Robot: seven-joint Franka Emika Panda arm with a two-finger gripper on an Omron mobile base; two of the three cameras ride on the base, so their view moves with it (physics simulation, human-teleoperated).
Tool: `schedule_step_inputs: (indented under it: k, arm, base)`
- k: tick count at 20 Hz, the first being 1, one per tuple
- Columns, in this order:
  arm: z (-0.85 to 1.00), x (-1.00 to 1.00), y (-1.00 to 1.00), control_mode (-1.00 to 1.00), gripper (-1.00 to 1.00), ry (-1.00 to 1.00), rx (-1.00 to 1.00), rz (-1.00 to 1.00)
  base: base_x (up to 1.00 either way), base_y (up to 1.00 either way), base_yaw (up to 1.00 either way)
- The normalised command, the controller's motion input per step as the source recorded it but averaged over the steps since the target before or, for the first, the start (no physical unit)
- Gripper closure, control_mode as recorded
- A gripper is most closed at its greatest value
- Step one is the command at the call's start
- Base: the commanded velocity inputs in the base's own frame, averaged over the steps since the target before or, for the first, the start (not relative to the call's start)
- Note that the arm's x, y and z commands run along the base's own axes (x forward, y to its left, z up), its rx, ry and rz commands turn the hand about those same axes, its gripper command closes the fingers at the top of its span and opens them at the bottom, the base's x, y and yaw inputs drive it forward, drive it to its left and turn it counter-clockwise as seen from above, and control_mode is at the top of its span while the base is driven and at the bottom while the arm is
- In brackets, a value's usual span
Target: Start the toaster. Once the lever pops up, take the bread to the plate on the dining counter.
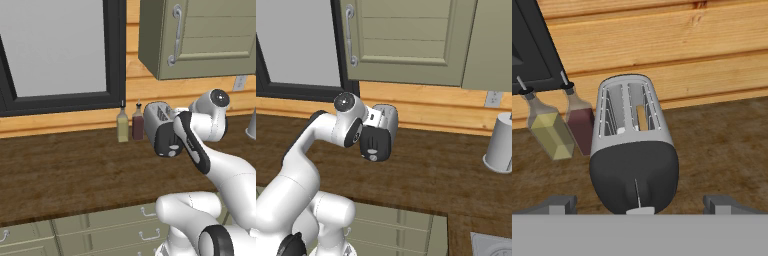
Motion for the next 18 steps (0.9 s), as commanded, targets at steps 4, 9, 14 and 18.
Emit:
schedule_step_inputs:
  k: [4,9,14,18]
  arm:
    - [0.00,0.00,0.00,-1.00,-1.00,0.00,0.00,0.00]
    - [0.00,0.00,0.00,-1.00,-1.00,0.00,0.00,0.00]
    - [0.00,0.00,0.00,-1.00,-1.00,0.00,0.00,0.00]
    - [0.00,0.00,0.00,-1.00,-1.00,0.00,0.00,0.00]
  base:
    - [0.00,0.00,0.00]
    - [0.00,0.00,0.00]
    - [0.00,0.00,0.00]
    - [0.00,0.00,0.00]
